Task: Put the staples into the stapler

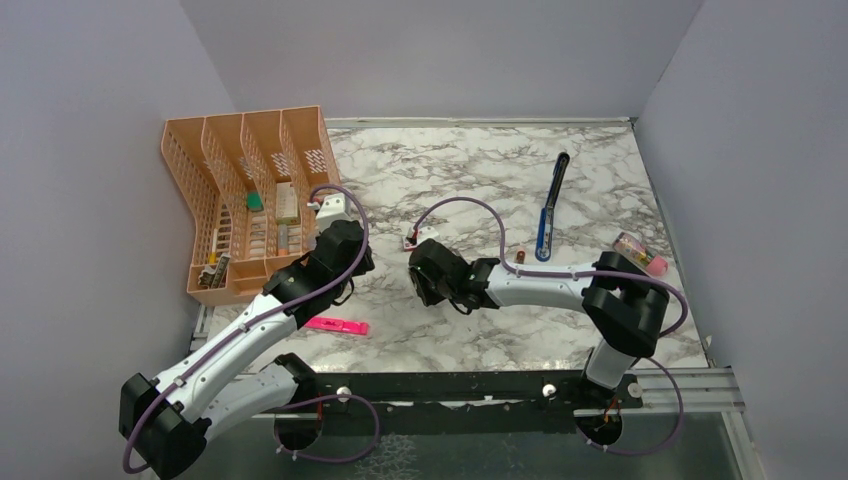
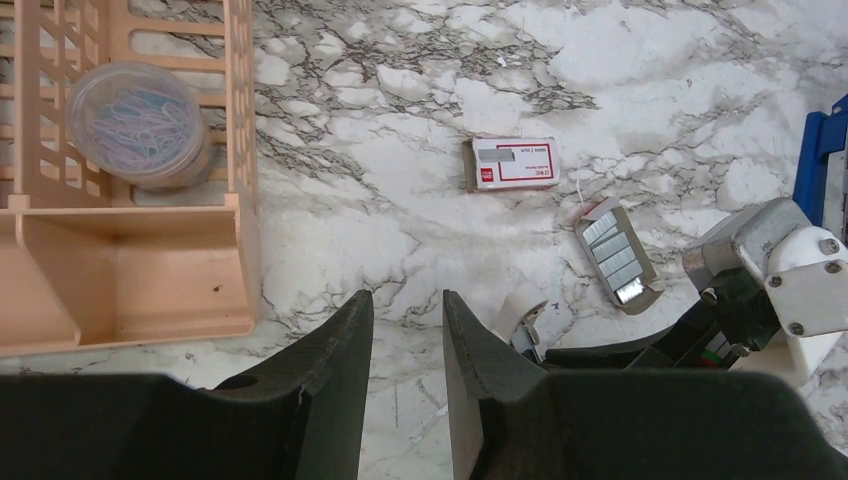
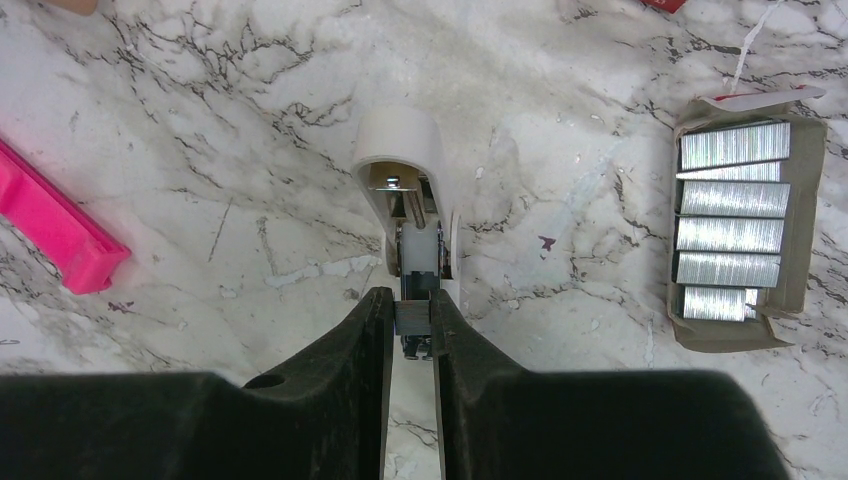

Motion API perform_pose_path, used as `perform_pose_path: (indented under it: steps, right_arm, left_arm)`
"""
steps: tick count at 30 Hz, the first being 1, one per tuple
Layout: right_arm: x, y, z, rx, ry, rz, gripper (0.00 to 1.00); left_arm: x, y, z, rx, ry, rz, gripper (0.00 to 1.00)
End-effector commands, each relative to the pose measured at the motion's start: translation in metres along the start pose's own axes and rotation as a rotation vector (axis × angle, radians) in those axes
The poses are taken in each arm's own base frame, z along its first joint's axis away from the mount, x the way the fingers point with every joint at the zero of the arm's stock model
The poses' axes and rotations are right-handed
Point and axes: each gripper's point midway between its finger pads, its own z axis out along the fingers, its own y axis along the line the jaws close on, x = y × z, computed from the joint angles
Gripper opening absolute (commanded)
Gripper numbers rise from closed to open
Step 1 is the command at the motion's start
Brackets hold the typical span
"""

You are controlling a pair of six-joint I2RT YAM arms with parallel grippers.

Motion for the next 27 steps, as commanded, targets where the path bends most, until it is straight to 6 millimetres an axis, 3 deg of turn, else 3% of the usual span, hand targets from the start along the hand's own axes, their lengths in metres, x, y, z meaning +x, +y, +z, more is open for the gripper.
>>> perform_pose_path:
  steps: [1,27]
  right_arm:
    - [0.0069,0.0011,0.0058,0.001,0.006,-0.02,0.24]
    - [0.0137,-0.0043,0.0137,0.022,0.017,-0.054,0.24]
  left_arm:
    - [0.0006,0.0024,0.0035,-0.01,-0.012,-0.018,0.33]
    - [0.0021,0.0031,0.0051,-0.016,-0.009,-0.016,0.33]
